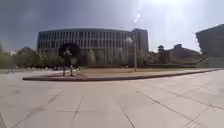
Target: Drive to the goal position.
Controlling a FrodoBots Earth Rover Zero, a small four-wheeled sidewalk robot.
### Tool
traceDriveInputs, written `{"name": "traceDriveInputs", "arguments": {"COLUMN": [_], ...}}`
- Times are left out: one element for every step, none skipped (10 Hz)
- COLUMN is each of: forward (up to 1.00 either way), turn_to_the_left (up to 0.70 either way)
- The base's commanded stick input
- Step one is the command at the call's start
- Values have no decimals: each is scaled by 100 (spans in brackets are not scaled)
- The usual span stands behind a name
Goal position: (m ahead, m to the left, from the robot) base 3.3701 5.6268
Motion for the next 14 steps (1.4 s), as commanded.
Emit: {"name": "traceDriveInputs", "arguments": {"forward": [70,70,70,70,70,70,70,70,70,70,70,70,70,70], "turn_to_the_left": [1,1,1,1,1,1,5,12,19,27,36,36,36,36]}}
